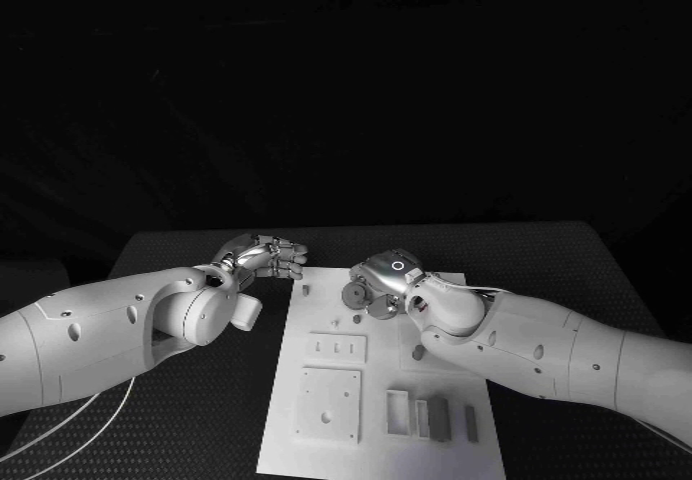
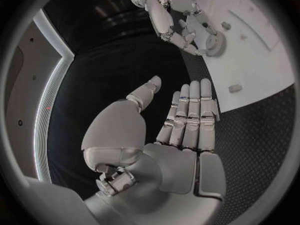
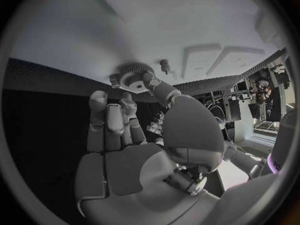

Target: Assemble the parts on the task board

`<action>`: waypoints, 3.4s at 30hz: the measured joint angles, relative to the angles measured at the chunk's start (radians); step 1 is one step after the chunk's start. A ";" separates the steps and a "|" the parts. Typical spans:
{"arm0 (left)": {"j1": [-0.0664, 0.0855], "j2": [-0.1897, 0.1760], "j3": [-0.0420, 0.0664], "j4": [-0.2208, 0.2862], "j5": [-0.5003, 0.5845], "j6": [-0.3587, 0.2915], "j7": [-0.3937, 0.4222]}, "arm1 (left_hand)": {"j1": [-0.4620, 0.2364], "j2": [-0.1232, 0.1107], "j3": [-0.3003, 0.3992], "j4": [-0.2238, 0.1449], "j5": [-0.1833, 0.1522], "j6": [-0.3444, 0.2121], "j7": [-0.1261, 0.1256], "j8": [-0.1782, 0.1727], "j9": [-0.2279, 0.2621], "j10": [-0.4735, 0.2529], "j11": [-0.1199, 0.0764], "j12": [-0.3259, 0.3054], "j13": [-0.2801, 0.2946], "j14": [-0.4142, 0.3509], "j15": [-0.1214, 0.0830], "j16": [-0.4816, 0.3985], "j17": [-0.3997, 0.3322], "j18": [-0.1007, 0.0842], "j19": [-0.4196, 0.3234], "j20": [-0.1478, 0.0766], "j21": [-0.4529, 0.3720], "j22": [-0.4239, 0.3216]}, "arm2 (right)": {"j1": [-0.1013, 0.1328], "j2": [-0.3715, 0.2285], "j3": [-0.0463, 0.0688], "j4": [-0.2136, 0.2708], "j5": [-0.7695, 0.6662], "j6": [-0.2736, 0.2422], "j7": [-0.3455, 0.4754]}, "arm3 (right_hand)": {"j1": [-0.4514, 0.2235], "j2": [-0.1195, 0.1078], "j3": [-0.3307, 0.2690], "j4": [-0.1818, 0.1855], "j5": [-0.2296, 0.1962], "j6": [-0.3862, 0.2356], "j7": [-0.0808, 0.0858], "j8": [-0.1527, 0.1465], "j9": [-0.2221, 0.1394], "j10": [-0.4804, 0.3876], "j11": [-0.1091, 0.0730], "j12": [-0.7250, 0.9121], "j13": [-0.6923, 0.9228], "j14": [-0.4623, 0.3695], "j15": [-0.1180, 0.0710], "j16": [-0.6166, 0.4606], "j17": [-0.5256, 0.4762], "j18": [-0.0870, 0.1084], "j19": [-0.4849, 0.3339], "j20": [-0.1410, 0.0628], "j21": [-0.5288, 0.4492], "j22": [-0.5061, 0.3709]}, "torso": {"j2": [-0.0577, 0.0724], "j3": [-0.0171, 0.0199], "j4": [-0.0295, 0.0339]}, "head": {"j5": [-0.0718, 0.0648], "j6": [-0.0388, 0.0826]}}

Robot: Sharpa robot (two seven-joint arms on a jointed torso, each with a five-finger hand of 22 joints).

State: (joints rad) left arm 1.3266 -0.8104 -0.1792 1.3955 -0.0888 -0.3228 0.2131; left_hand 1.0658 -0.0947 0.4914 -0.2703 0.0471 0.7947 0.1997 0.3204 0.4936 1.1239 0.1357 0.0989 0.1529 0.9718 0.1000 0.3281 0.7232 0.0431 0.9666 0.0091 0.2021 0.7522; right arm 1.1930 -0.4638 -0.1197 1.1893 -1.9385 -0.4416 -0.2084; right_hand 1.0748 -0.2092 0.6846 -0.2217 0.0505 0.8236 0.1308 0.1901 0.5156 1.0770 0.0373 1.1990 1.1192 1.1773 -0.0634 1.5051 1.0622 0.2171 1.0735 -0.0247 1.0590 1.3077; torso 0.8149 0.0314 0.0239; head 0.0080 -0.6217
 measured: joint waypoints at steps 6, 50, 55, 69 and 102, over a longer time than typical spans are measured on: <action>0.000 0.000 0.000 0.000 0.000 0.000 0.000 | 0.000 0.000 0.000 0.000 0.000 0.000 0.000 0.000 0.000 0.000 0.000 0.000 0.000 0.000 0.000 0.000 0.000 0.000 0.000 0.000 0.000 0.000 | 0.000 -0.008 0.000 0.006 0.013 -0.010 0.001 | -0.001 -0.002 0.001 0.006 0.000 0.000 0.000 -0.003 0.000 0.000 0.000 0.000 0.000 -0.001 0.001 0.000 0.002 0.000 0.000 0.000 0.000 0.000 | 0.000 0.0001 -0.0004 | -0.001 0.001; 0.000 0.000 0.000 -0.080 -0.003 0.044 0.013 | 0.001 0.010 0.000 0.000 0.000 0.046 -0.046 0.018 0.016 0.037 -0.005 0.005 0.014 0.006 0.006 -0.016 0.020 0.010 0.000 0.000 -0.004 0.009 | 0.055 -0.389 0.062 0.126 0.583 0.016 0.382 | 0.010 -0.002 -0.014 0.003 0.000 0.014 0.013 0.039 0.008 -0.021 0.015 0.008 0.000 -0.034 0.013 0.000 -0.024 0.000 -0.018 0.010 -0.003 0.000 | -0.022 0.0182 -0.0385 | -0.004 0.031; 0.000 0.002 0.000 -0.091 -0.003 0.054 0.019 | 0.005 0.014 -0.003 -0.003 0.000 0.047 -0.047 0.019 0.016 0.037 -0.005 0.000 0.014 0.006 0.006 -0.016 0.021 0.010 0.000 0.000 -0.008 0.010 | 0.040 -0.401 0.061 0.093 0.605 0.049 0.404 | 0.005 -0.014 -0.017 0.006 0.000 0.014 0.013 0.039 0.007 -0.027 0.014 0.008 0.000 -0.055 0.011 -0.005 -0.037 0.000 -0.023 0.016 -0.004 0.000 | -0.027 0.0256 -0.0447 | -0.003 0.031; -0.003 0.010 -0.001 -0.090 -0.004 0.065 0.023 | 0.005 0.014 -0.006 -0.005 0.000 0.041 -0.041 0.013 0.013 0.034 -0.002 -0.007 0.014 0.009 0.002 -0.019 0.026 0.009 0.000 0.000 -0.008 0.012 | -0.021 -0.386 0.059 0.015 0.624 0.103 0.425 | 0.002 -0.033 -0.025 0.014 0.000 0.009 0.018 0.039 0.003 -0.048 0.013 0.008 -0.001 -0.094 0.014 -0.015 -0.062 0.000 -0.043 0.021 -0.012 0.000 | -0.030 0.0323 -0.0495 | -0.007 0.025; -0.008 0.011 -0.001 -0.082 -0.005 0.066 0.021 | 0.005 0.014 -0.005 -0.006 0.000 0.041 -0.034 0.013 0.012 0.030 0.002 -0.012 0.013 0.009 0.002 -0.023 0.028 0.003 0.000 0.000 -0.012 0.012 | -0.059 -0.313 0.060 -0.094 0.615 0.107 0.429 | 0.007 -0.011 -0.033 0.039 0.000 0.047 -0.012 0.080 0.021 -0.048 0.012 0.013 -0.005 -0.085 0.006 -0.007 -0.047 0.001 -0.045 0.023 -0.012 0.000 | -0.029 0.0262 -0.0457 | -0.005 0.004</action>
State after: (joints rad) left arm 1.3190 -0.7996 -0.1801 1.3134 -0.0934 -0.2573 0.2340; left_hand 1.0704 -0.0808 0.4860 -0.2758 0.0471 0.8358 0.1659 0.3331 0.5052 1.1541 0.1377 0.0873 0.1661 0.9808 0.1018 0.3049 0.7513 0.0461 0.9667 0.0090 0.1906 0.7645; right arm 1.1336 -0.7763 -0.0596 1.0957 -1.3230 -0.3344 0.2209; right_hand 1.0818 -0.2205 0.6514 -0.1832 0.0504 0.8708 0.1192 0.2701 0.5365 1.0294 0.0489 1.2119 1.1146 1.0921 -0.0573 1.4984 1.0152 0.2181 1.0286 -0.0015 1.0471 1.3073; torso 0.7861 0.0576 -0.0219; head 0.0025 -0.6177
